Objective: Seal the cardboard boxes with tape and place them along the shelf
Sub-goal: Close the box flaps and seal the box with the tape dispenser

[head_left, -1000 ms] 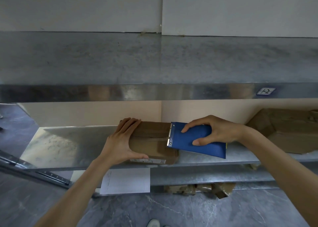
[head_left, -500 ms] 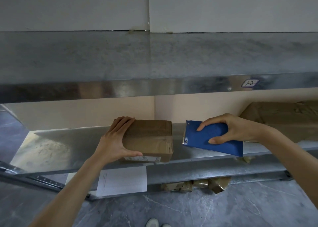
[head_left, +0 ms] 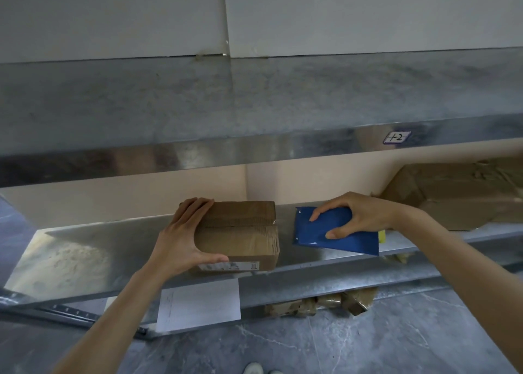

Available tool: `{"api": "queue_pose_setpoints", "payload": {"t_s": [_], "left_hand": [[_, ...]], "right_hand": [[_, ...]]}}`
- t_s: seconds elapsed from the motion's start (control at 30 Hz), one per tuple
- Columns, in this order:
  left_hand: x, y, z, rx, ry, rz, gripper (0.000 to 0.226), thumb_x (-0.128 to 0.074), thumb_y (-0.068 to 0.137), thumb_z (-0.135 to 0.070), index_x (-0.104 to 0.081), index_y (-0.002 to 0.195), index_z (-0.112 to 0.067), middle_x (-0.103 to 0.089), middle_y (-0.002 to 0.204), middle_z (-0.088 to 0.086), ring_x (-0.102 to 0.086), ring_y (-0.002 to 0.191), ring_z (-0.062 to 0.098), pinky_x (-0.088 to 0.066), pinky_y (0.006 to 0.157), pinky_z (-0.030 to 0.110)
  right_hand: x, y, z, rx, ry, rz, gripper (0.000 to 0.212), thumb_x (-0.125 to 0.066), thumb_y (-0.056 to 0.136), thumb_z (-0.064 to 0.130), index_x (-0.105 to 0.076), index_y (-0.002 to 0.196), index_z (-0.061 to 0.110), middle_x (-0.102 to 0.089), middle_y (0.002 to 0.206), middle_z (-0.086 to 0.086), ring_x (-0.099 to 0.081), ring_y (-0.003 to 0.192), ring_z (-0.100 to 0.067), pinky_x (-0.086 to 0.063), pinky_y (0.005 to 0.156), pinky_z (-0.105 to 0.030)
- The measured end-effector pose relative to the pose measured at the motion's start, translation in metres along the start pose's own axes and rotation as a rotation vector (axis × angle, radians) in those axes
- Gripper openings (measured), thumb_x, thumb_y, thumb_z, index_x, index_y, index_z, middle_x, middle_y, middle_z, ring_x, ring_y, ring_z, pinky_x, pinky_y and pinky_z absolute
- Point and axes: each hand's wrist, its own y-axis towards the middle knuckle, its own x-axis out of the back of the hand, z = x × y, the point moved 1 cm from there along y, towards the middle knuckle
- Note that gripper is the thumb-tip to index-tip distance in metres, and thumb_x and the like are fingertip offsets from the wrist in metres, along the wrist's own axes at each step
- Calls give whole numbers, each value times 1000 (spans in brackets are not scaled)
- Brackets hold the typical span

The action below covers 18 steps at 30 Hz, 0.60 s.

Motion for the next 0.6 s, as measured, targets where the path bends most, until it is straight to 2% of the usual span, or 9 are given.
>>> {"api": "queue_pose_setpoints", "payload": {"t_s": [0.1,0.17,0.27,0.37,0.43,0.6], "left_hand": [[-2,1,1,1,2,0,130,-51,45,-101,-22,154,-36,-21,159,-15,-15,147,7,-41,107,49],[-3,1,2,-1,3,-11,130,-49,45,-101,-23,154,-36,-22,159,-14,-15,146,6,-41,106,48],[-4,1,2,0,1,-24,130,-48,45,-102,-24,154,-36,-22,159,-14,-10,143,-1,-42,105,48],[-4,3,2,13,-4,-14,130,-50,45,-102,-23,153,-36,-22,159,-14,-15,146,5,-43,104,48],[-3,6,2,17,-3,-7,129,-51,45,-102,-23,153,-37,-22,159,-16,-16,147,7,-44,104,48],[-3,8,2,28,-3,12,130,-49,44,-103,-20,153,-38,-19,159,-18,-12,148,7,-42,107,49]], "right_hand": [[-2,15,3,-4,-35,13,30,-77,83,38,-67,110,47,-64,112,26,-62,96,1,-54,81,-20],[-4,24,8,3,-61,24,29,-77,83,39,-67,109,47,-62,110,32,-61,98,4,-52,80,-17],[-5,39,19,-10,-124,54,29,-77,82,42,-68,109,46,-63,115,28,-60,103,1,-51,92,-26],[-3,49,35,-43,-189,81,31,-78,80,43,-69,109,43,-64,119,18,-61,108,-9,-50,98,-38],[-2,55,44,-55,-249,90,32,-78,79,43,-69,110,41,-64,119,14,-59,109,-11,-48,99,-40],[-23,75,43,-133,-459,64,43,-77,79,47,-65,119,39,-62,119,7,-59,102,-19,-53,83,-34]]}}
